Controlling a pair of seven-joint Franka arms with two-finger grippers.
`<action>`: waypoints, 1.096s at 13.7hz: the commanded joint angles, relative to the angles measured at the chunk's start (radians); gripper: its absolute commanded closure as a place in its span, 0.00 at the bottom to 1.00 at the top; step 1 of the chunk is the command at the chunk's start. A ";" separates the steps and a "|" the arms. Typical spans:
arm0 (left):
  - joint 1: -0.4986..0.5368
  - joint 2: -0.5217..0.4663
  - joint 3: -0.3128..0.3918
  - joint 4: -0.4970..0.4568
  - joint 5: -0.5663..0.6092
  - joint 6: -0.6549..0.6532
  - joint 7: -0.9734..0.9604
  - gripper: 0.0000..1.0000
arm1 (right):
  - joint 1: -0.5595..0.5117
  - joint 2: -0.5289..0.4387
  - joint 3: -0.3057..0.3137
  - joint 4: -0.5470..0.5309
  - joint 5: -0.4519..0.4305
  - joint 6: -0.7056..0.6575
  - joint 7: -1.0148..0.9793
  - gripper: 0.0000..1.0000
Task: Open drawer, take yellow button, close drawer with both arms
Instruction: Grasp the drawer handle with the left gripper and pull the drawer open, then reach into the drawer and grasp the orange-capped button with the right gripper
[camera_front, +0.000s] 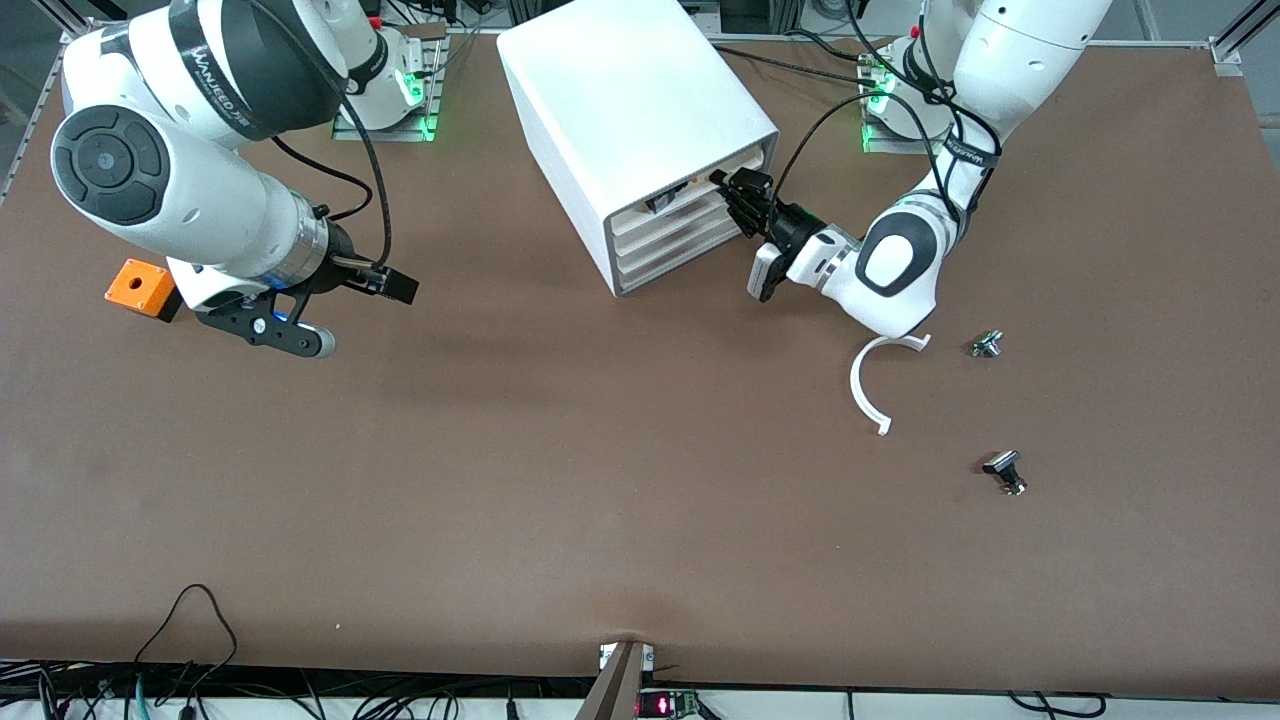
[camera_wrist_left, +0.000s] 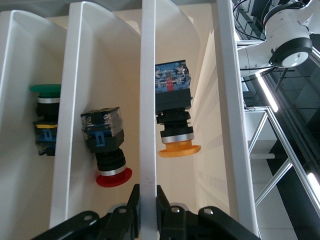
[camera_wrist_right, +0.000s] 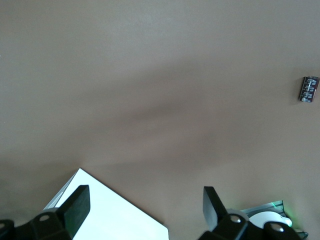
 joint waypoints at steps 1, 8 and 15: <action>0.026 0.008 0.009 0.037 -0.006 0.013 0.017 1.00 | 0.019 0.010 -0.005 0.028 0.012 -0.015 0.032 0.00; 0.146 0.131 0.019 0.233 0.096 0.013 0.011 1.00 | 0.077 0.062 -0.005 0.081 0.014 0.044 0.107 0.00; 0.179 0.152 0.019 0.278 0.107 0.005 0.034 0.01 | 0.200 0.217 -0.005 0.247 0.014 0.113 0.342 0.00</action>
